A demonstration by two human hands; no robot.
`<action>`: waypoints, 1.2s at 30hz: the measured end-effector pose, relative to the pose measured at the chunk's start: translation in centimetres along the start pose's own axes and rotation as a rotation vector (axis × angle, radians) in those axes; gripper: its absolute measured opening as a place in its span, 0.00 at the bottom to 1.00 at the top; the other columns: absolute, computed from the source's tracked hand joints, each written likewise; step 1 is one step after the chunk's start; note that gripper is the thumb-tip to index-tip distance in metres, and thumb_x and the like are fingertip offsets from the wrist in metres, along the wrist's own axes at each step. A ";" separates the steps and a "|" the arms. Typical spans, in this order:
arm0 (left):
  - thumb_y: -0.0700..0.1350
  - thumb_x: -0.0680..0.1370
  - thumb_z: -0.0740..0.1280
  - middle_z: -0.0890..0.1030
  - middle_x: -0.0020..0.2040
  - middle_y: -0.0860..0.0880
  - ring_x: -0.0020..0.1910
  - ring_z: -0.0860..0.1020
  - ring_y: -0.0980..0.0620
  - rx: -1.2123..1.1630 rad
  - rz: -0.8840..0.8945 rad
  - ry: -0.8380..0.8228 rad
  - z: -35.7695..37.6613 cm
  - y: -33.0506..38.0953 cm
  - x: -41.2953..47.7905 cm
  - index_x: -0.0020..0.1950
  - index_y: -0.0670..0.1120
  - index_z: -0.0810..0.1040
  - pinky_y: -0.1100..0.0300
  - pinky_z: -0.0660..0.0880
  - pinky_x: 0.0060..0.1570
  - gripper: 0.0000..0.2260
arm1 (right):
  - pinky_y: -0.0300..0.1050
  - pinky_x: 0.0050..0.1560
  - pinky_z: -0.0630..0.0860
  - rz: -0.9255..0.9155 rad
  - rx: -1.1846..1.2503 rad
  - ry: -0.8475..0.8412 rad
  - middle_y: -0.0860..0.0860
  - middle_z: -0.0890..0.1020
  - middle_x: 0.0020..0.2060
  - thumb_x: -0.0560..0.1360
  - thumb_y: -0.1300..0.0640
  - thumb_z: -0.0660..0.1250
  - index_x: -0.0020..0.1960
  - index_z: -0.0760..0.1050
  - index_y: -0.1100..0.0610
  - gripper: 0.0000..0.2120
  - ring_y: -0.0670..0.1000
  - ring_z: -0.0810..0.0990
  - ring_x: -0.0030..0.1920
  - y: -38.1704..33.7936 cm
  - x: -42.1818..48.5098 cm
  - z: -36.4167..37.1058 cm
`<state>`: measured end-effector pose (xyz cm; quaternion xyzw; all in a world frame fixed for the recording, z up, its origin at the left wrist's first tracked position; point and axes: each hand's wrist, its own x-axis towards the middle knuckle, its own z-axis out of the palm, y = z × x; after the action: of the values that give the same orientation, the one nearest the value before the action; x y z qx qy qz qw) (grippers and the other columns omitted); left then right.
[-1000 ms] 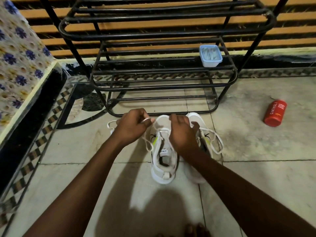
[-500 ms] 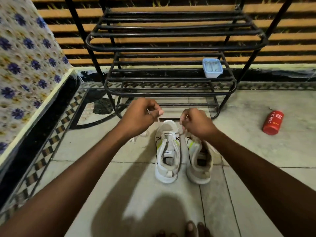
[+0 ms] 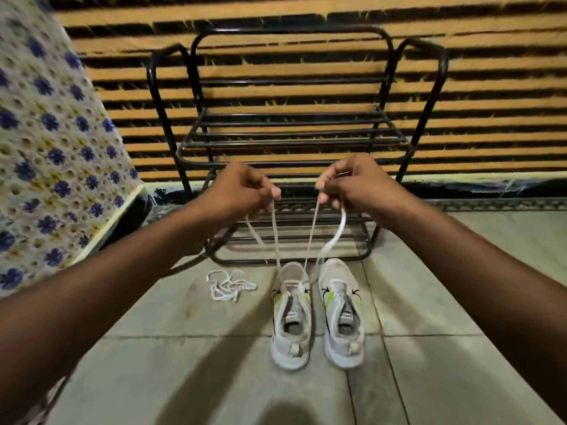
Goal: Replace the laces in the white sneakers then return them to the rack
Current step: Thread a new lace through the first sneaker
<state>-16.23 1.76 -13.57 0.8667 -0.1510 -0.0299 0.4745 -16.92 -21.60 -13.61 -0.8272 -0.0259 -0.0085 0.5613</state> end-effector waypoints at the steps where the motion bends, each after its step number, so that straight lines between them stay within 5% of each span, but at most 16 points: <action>1: 0.44 0.80 0.71 0.86 0.41 0.44 0.34 0.81 0.56 -0.043 -0.029 0.003 -0.6 0.7 0.1 0.46 0.40 0.85 0.64 0.77 0.33 0.08 | 0.36 0.25 0.73 -0.003 0.015 0.006 0.58 0.86 0.35 0.78 0.64 0.68 0.48 0.81 0.64 0.04 0.45 0.77 0.26 -1.0 -0.2 -0.4; 7: 0.41 0.80 0.70 0.86 0.44 0.42 0.34 0.81 0.53 -0.350 -0.199 -0.074 -3.0 3.7 0.1 0.52 0.39 0.86 0.58 0.80 0.36 0.07 | 0.39 0.28 0.75 -0.020 0.122 0.019 0.55 0.84 0.34 0.79 0.62 0.68 0.48 0.83 0.63 0.06 0.46 0.76 0.27 -4.7 -1.1 -1.6; 14: 0.34 0.83 0.63 0.86 0.48 0.40 0.44 0.85 0.49 -0.542 -0.166 -0.152 -3.9 6.4 -0.2 0.54 0.38 0.85 0.56 0.84 0.45 0.10 | 0.41 0.34 0.78 -0.059 0.351 -0.028 0.57 0.84 0.37 0.83 0.58 0.62 0.52 0.82 0.65 0.13 0.48 0.80 0.32 -6.9 -2.2 -2.1; 18: 0.34 0.79 0.68 0.86 0.50 0.36 0.47 0.87 0.44 -0.526 -0.129 -0.079 -3.6 7.4 -0.8 0.55 0.36 0.85 0.54 0.85 0.45 0.07 | 0.44 0.42 0.79 -0.013 0.512 -0.076 0.63 0.86 0.45 0.80 0.63 0.51 0.56 0.79 0.67 0.19 0.54 0.84 0.39 -7.7 -2.8 -2.3; 23: 0.43 0.78 0.72 0.87 0.46 0.41 0.42 0.85 0.48 -0.384 -0.016 -0.023 -3.3 7.8 -1.4 0.52 0.40 0.86 0.56 0.83 0.41 0.08 | 0.51 0.57 0.80 -0.065 0.510 -0.089 0.62 0.86 0.49 0.76 0.71 0.50 0.59 0.78 0.66 0.20 0.58 0.86 0.52 -7.7 -3.0 -2.3; 28: 0.49 0.80 0.70 0.85 0.39 0.53 0.36 0.76 0.53 -0.205 0.049 0.087 -3.4 8.7 -1.3 0.47 0.46 0.88 0.64 0.73 0.31 0.09 | 0.44 0.46 0.84 -0.082 0.453 0.010 0.58 0.87 0.45 0.80 0.65 0.64 0.55 0.80 0.63 0.08 0.54 0.88 0.46 -7.4 -2.8 -2.4; 32: 0.44 0.81 0.69 0.86 0.45 0.48 0.39 0.79 0.53 -0.262 0.094 0.154 -3.6 9.4 -1.1 0.51 0.45 0.87 0.63 0.76 0.35 0.08 | 0.40 0.34 0.77 -0.154 0.322 0.126 0.54 0.86 0.38 0.80 0.58 0.68 0.49 0.84 0.60 0.07 0.48 0.82 0.33 -7.2 -2.7 -2.2; 36: 0.41 0.81 0.69 0.83 0.42 0.45 0.38 0.78 0.54 -0.335 0.152 0.172 -3.5 10.1 -0.8 0.54 0.43 0.86 0.64 0.75 0.34 0.07 | 0.43 0.41 0.76 -0.254 0.134 0.273 0.46 0.86 0.41 0.79 0.54 0.69 0.47 0.86 0.53 0.08 0.45 0.81 0.42 -7.5 -2.2 -1.6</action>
<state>-18.69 -0.19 -3.35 0.7612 -0.1677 0.0554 0.6240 -19.51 -20.40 -6.21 -0.7692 -0.0543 -0.1898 0.6077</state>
